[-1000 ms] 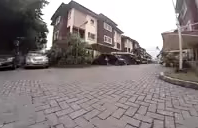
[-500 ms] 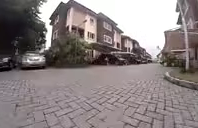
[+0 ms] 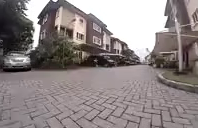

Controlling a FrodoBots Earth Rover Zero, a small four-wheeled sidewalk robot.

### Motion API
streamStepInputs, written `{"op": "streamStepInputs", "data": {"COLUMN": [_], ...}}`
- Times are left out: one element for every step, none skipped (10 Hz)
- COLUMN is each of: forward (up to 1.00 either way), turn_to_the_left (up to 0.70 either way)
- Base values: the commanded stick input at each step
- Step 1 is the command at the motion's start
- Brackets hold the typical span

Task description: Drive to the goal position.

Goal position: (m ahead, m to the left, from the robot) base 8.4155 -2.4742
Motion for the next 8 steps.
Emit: {"op": "streamStepInputs", "data": {"forward": [0.7, 0.7, 0.7, 0.7, 0.7, 0.7, 0.7, 0.7], "turn_to_the_left": [0.0, 0.0, 0.0, 0.0, 0.0, 0.0, 0.0, 0.0]}}
